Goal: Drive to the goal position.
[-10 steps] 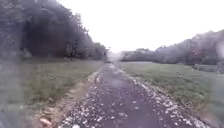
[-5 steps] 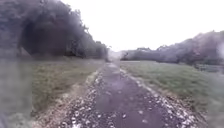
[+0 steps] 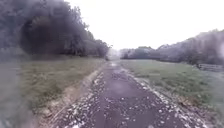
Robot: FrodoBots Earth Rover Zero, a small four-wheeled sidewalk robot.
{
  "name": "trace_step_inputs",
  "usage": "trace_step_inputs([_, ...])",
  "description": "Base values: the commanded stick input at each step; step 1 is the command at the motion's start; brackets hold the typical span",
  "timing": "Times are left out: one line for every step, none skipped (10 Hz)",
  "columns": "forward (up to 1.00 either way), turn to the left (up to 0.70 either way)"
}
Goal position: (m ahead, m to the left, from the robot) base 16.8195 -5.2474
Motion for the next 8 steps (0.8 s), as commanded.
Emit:
trace_step_inputs([0.70, 0.00])
trace_step_inputs([0.70, 0.01])
trace_step_inputs([0.70, 0.01])
trace_step_inputs([0.70, 0.01])
trace_step_inputs([0.70, 0.00])
trace_step_inputs([0.70, 0.00])
trace_step_inputs([0.70, 0.00])
trace_step_inputs([0.70, 0.00])
